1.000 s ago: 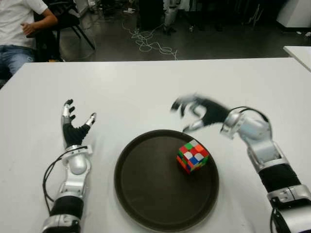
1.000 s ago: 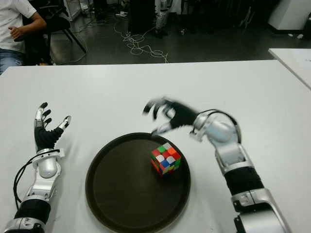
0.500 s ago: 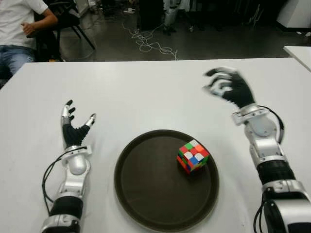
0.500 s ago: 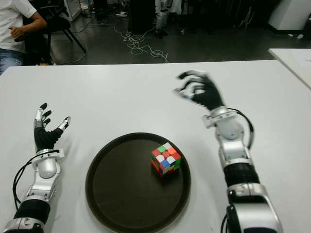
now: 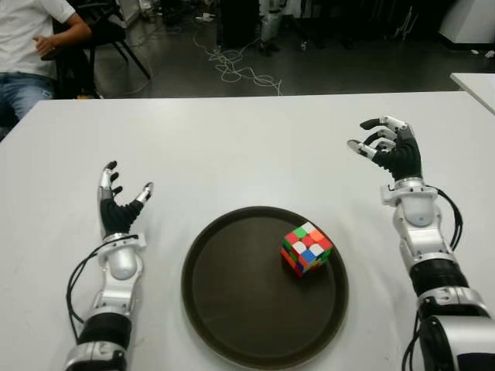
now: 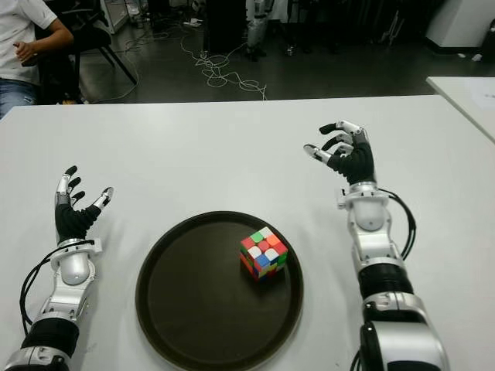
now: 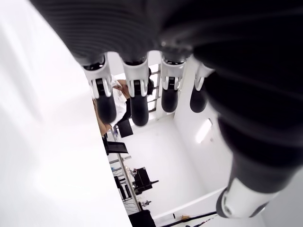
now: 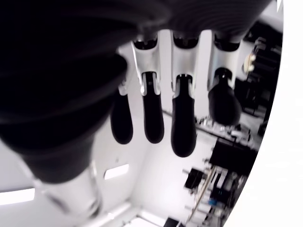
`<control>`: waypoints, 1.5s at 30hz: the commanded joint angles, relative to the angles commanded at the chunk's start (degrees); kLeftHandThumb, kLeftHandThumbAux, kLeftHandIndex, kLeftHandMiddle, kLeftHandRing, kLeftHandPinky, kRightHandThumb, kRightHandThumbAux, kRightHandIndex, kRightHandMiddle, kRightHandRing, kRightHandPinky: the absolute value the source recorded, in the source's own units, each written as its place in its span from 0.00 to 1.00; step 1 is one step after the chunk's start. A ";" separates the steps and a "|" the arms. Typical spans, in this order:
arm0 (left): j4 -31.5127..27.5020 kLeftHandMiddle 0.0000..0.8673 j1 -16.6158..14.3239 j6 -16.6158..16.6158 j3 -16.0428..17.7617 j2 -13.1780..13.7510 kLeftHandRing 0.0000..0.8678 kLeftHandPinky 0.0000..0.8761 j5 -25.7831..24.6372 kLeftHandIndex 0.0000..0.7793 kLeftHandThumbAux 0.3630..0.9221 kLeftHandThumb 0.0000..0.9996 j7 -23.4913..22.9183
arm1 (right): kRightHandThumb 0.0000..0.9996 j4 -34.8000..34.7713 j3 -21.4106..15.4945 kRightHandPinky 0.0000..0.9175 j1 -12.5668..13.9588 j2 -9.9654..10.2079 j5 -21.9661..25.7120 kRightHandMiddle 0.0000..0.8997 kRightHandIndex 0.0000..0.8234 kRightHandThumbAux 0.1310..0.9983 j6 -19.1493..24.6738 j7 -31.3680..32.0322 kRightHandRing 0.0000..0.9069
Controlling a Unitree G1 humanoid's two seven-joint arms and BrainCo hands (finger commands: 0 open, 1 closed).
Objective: Pick up the Rubik's Cube and put it in the plate
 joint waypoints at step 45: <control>-12.02 0.00 11.60 0.24 -0.56 3.18 0.00 0.00 2.45 0.00 0.63 0.00 -5.17 | 0.00 -4.35 1.91 0.00 16.38 1.38 -4.83 0.00 0.00 0.82 -13.58 -3.75 0.00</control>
